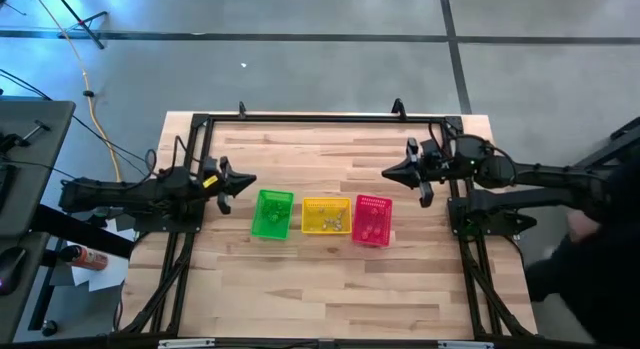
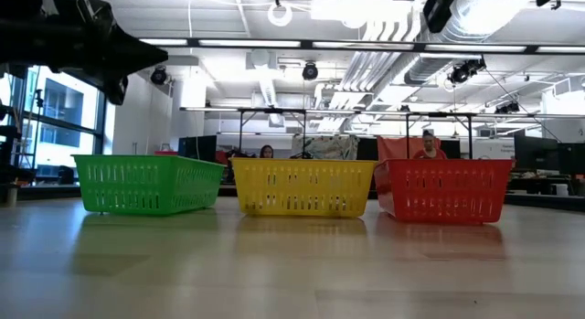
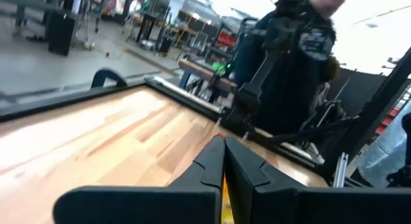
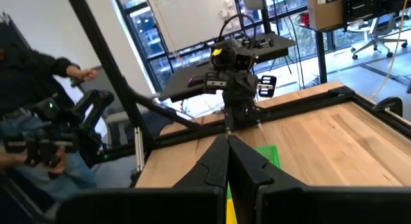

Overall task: Sort Halloween decoration
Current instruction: Return to Home Position

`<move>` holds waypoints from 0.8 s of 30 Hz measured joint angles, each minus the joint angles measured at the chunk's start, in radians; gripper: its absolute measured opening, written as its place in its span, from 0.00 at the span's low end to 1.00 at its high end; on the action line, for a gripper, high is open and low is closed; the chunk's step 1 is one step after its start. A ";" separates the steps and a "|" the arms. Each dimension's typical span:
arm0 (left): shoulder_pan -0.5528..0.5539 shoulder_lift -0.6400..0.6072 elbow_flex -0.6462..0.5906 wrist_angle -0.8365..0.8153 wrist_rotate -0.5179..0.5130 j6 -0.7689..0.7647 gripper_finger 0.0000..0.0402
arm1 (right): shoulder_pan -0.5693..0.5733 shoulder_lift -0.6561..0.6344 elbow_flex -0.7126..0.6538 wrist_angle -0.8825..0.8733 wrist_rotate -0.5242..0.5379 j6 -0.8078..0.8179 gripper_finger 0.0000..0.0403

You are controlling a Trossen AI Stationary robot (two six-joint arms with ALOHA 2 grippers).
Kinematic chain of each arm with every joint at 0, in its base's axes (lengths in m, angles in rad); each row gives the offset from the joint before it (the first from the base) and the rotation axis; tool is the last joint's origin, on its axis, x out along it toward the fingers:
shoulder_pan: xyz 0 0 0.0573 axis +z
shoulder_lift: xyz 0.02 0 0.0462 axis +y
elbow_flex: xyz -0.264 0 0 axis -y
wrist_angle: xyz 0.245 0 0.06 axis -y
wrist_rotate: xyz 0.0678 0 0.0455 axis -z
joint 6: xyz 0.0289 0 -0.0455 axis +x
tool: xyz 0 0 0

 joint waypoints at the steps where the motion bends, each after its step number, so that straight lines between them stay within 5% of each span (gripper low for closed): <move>1: 0.000 -0.004 0.000 -0.020 -0.003 -0.011 0.00 | 0.010 -0.007 0.000 -0.014 0.008 -0.008 0.00; 15: 0.000 -0.022 -0.064 -0.030 -0.069 -0.079 0.00 | 0.093 -0.105 -0.171 0.099 0.077 0.021 0.00; 24: 0.000 -0.022 -0.064 -0.040 -0.068 -0.118 0.00 | 0.092 -0.304 -0.325 0.119 0.076 -0.008 0.00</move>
